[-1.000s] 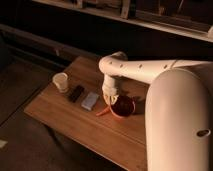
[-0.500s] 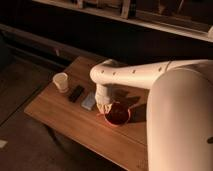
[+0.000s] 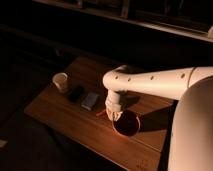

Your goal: Drag the ceramic bowl in a circle

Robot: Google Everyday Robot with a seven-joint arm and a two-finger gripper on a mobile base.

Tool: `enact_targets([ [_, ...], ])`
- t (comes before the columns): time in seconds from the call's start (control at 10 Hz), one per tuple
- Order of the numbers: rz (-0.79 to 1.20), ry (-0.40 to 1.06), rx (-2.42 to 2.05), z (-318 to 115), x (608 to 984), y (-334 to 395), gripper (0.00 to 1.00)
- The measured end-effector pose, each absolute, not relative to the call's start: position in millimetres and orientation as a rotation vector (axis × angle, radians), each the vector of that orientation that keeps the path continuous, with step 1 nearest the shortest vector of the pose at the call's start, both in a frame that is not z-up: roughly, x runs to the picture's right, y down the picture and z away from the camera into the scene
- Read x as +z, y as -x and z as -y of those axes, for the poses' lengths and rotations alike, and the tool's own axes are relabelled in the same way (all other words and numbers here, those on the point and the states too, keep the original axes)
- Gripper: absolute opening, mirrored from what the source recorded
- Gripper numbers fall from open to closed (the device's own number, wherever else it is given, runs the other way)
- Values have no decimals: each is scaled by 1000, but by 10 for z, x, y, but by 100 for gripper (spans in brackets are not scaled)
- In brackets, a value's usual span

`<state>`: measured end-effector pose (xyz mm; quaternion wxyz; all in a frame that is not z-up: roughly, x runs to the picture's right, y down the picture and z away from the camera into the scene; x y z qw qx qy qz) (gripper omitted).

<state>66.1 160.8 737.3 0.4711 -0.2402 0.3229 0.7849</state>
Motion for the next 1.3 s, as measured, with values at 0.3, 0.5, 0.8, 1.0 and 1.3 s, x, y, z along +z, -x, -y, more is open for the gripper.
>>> enact_targets([
  [0.3, -843, 617, 1988, -1776, 7419, -882, 0],
  [0.5, -866, 626, 2015, -1777, 7504, -1078, 0],
  [0.8, -881, 613, 2056, -1696, 7548, -1388, 0],
  [1.0, -893, 604, 2085, -1675, 7549, -1599, 0],
  [1.3, -955, 586, 2090, -1684, 7602, -1867, 0],
])
